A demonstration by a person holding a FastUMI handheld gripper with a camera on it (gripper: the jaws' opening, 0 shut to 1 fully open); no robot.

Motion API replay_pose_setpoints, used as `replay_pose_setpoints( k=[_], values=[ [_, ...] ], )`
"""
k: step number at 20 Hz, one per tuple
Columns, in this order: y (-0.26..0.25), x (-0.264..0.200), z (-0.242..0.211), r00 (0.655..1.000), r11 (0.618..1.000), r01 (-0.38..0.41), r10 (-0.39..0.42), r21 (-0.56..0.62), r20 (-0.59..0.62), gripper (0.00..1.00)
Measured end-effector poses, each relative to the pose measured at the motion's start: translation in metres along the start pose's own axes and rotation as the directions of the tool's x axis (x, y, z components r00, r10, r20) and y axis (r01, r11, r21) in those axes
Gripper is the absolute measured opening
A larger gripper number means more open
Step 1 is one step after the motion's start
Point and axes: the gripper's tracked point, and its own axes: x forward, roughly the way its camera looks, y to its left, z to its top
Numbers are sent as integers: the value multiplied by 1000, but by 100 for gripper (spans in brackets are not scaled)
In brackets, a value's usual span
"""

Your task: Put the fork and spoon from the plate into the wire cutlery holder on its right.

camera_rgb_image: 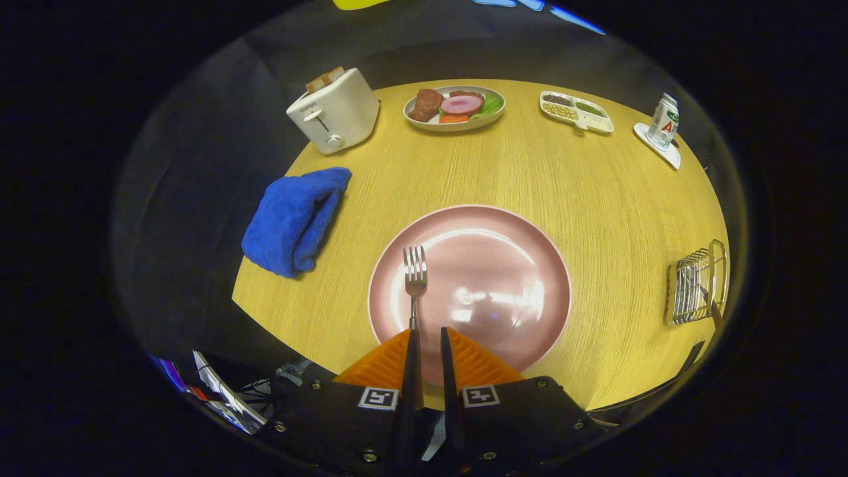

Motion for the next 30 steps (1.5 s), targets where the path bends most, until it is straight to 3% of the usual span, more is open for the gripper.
replay_pose_setpoints(
  k=[17, 19, 20, 21, 24, 30],
  values=[
    [2, 45, -26, 993, 998, 36, -43, -60, -112, 22],
    [2, 47, -29, 992, 998, 30, -38, -61, -121, 16],
    [2, 48, -29, 995, 999, 33, -37, -42, -97, 18],
    [-1, 44, -25, 994, 998, 46, -49, -30, -102, 4],
    [0, 40, -22, 996, 998, 8, -3, 60, -87, 4],
    [-26, 21, 2, 999, 994, 29, -27, 105, -18, 4]
  ],
)
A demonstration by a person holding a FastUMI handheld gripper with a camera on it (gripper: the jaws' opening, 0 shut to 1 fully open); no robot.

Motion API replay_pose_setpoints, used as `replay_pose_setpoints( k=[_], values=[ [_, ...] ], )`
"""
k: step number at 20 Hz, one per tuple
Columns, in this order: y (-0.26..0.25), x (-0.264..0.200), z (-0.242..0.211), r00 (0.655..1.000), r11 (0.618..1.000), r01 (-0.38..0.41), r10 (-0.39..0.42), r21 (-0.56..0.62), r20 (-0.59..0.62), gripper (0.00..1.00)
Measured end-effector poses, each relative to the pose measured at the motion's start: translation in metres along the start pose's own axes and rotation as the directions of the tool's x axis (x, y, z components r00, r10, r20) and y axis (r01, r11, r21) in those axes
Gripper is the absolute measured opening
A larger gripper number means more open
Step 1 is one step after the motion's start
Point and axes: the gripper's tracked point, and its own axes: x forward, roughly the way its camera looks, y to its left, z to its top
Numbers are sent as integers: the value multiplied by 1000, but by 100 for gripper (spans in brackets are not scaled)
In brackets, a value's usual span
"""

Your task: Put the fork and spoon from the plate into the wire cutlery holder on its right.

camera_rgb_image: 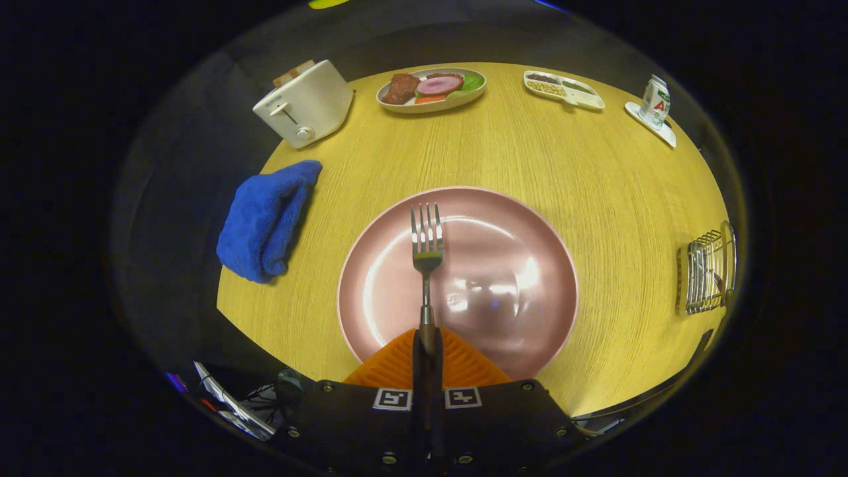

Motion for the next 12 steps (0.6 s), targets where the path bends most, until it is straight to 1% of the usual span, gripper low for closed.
replay_pose_setpoints(
  k=[7, 12],
  values=[
    [-33, -27, 26, 998, 996, 12, -18, 84, 66, 4],
    [-79, -55, 41, 992, 986, 40, -59, 163, 113, 4]
  ],
)
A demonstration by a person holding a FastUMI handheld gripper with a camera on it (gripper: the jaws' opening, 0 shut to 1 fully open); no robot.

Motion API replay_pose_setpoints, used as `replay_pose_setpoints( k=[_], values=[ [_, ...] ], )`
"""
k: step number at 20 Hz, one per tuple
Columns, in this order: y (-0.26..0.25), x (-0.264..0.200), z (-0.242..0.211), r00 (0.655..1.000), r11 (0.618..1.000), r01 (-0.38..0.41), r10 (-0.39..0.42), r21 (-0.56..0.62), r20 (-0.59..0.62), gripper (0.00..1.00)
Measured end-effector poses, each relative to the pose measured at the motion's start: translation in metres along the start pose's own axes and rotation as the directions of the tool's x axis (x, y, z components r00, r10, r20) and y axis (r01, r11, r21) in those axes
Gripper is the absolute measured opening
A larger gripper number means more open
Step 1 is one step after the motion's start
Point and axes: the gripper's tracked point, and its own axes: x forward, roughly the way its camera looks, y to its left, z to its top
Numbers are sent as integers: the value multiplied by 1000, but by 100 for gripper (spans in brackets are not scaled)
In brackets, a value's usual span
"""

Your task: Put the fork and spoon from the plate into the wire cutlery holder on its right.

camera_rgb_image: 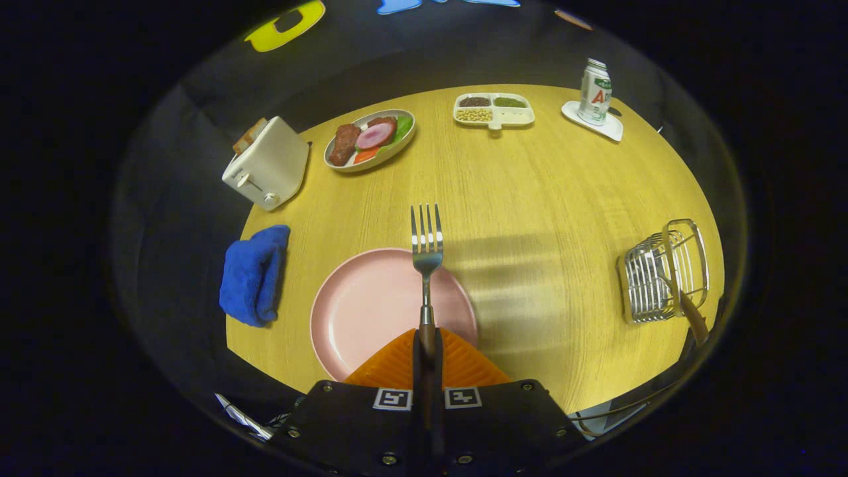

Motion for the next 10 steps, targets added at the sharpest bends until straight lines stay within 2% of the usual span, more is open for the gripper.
replay_pose_setpoints(
  k=[5, 10],
  values=[
    [-60, -28, 21, 996, 994, 63, -68, 85, 63, 4],
    [-120, -59, 22, 985, 975, 126, -145, 181, 95, 4]
  ],
)
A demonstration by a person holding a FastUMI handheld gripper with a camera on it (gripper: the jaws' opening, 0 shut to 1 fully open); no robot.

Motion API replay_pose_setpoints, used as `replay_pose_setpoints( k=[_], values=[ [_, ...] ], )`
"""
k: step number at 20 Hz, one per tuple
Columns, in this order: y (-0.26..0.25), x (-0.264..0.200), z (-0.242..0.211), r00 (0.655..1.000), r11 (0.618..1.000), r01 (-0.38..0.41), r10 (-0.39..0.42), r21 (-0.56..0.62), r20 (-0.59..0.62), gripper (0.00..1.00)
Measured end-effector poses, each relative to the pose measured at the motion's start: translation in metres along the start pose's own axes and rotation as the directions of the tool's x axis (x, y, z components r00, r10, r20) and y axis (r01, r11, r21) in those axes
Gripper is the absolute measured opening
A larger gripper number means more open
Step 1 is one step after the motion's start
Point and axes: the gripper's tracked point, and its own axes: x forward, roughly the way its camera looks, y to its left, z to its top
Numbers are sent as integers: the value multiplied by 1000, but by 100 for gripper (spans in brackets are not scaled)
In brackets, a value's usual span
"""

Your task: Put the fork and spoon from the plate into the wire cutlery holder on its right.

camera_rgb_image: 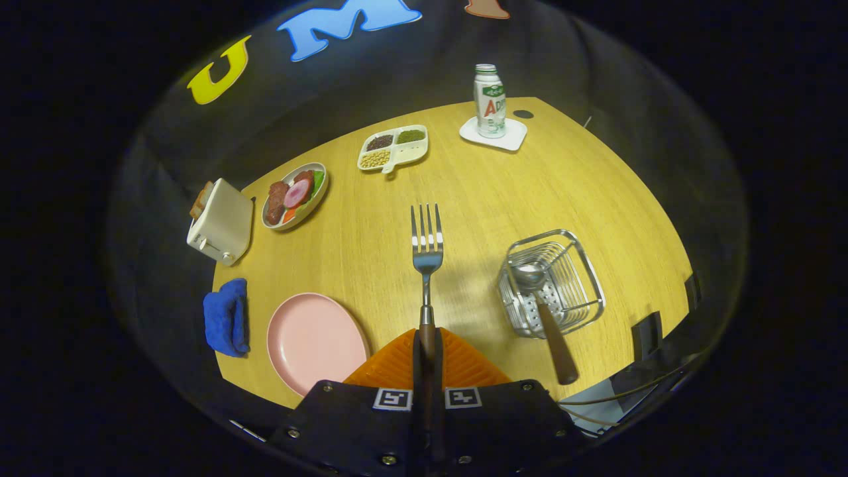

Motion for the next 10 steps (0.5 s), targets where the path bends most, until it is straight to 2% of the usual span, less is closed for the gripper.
replay_pose_setpoints(
  k=[6, 10],
  values=[
    [-45, -18, -10, 999, 991, 41, -41, 130, 2, 4],
    [-51, -25, -21, 1000, 979, 29, -26, 204, -16, 4]
  ],
)
